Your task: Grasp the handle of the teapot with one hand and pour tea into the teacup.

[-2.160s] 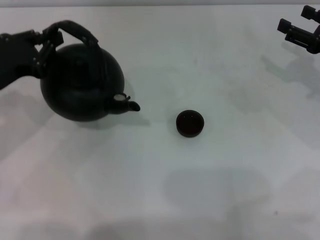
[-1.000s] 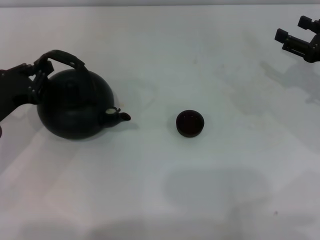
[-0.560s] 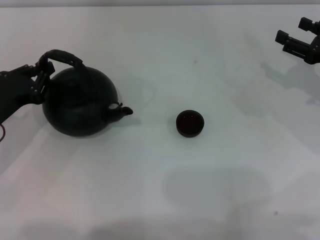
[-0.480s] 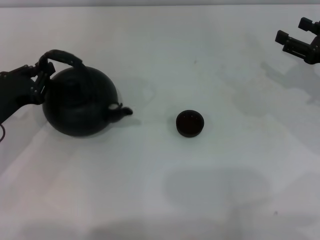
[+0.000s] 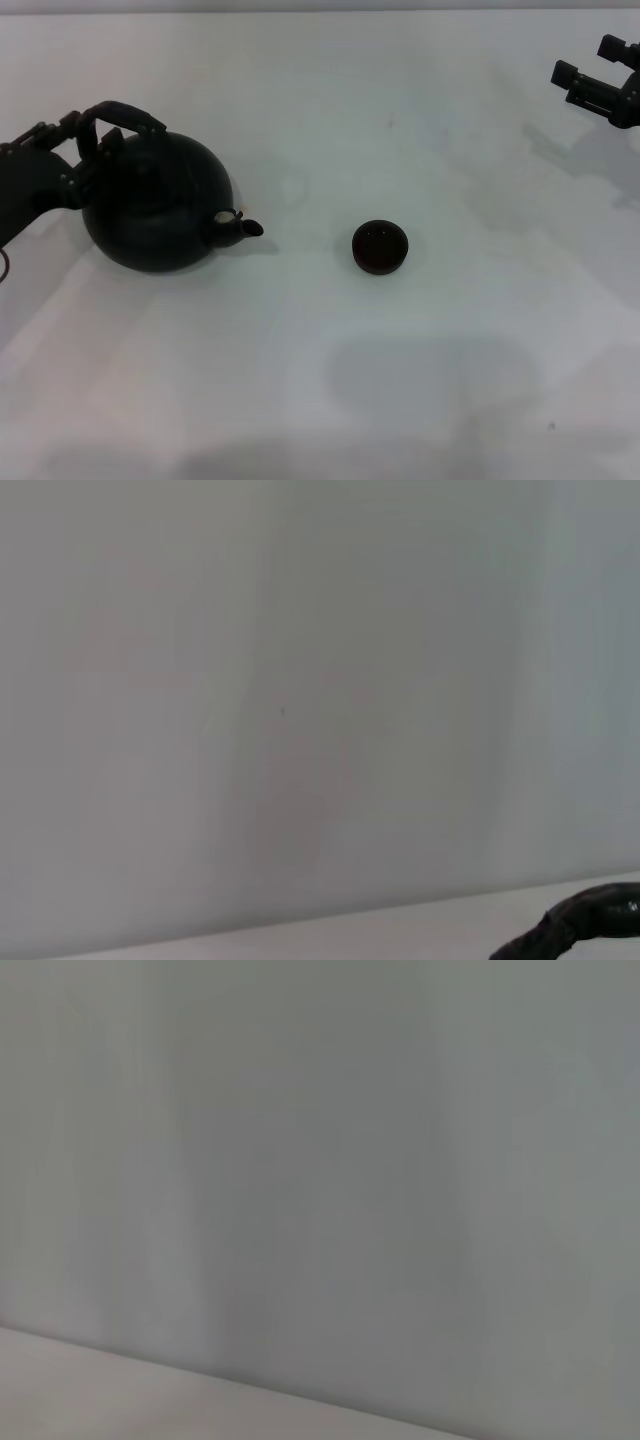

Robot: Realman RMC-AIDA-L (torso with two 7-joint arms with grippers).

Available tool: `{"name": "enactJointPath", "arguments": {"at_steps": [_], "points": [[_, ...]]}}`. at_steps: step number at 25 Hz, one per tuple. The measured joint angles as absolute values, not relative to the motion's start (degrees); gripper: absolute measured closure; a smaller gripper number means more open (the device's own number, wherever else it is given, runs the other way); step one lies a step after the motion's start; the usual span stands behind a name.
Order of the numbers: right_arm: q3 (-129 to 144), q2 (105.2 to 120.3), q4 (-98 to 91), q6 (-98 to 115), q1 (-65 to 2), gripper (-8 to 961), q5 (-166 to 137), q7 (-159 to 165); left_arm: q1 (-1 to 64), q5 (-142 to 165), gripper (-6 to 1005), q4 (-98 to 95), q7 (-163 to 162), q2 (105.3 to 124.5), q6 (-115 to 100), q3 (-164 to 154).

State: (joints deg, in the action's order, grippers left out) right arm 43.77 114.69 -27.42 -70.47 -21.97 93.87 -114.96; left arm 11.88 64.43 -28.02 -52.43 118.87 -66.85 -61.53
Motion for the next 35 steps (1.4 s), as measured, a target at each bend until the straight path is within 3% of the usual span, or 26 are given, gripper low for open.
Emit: {"name": "enactJointPath", "arguments": {"at_steps": [10,27,35], "points": [[42.64,114.66,-28.03,-70.8,-20.42,85,94.6,-115.64,10.33,63.12,280,-28.33,-49.18,118.99,-71.01,-61.52],[31.55,114.56,-17.72,-80.36,-14.49,85,98.97,-128.72,0.87,54.05,262,-26.34,-42.98,119.1,-80.23,-61.42],[28.76,114.52,-10.99,-81.55,-14.41,85,99.97,-140.37,-0.2,40.57,265,-19.09,-36.89,119.08,-83.13,-61.43]]}}
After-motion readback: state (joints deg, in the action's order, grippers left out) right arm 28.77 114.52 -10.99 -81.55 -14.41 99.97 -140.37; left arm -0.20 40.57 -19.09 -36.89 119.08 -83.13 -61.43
